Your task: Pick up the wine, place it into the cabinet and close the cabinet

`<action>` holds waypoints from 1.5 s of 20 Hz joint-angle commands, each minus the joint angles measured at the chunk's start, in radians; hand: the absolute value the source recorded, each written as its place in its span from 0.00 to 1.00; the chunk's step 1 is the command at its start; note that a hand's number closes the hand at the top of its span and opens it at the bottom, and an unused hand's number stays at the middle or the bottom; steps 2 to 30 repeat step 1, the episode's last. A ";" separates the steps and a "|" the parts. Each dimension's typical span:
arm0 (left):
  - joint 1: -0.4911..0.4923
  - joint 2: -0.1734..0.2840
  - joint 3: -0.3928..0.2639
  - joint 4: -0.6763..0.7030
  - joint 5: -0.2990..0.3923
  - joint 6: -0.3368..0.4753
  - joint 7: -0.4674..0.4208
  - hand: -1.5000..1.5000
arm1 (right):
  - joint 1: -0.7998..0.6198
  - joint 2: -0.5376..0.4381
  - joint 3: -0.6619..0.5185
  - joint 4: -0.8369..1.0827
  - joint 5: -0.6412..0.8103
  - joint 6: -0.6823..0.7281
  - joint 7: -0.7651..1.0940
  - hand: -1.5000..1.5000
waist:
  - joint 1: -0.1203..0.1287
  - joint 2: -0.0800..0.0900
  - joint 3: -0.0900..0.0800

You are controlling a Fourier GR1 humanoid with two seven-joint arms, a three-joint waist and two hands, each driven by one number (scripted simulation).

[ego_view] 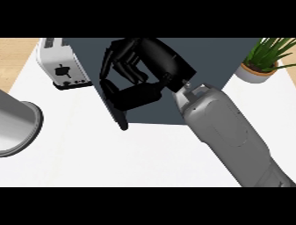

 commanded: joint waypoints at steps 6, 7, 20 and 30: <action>-0.048 -0.017 -0.026 0.059 -0.018 -0.002 0.004 0.00 | -0.082 -0.085 -0.150 0.159 0.025 -0.050 0.015 1.00 | -0.007 0.044 0.010; -0.048 -0.017 -0.026 0.059 -0.018 -0.002 0.004 0.00 | -0.082 -0.085 -0.150 0.159 0.025 -0.050 0.015 1.00 | -0.007 0.044 0.010; -0.048 -0.017 -0.026 0.059 -0.018 -0.002 0.004 0.00 | -0.082 -0.085 -0.150 0.159 0.025 -0.050 0.015 1.00 | -0.007 0.044 0.010; -0.048 -0.017 -0.026 0.059 -0.018 -0.002 0.004 0.00 | -0.082 -0.085 -0.150 0.159 0.025 -0.050 0.015 1.00 | -0.007 0.044 0.010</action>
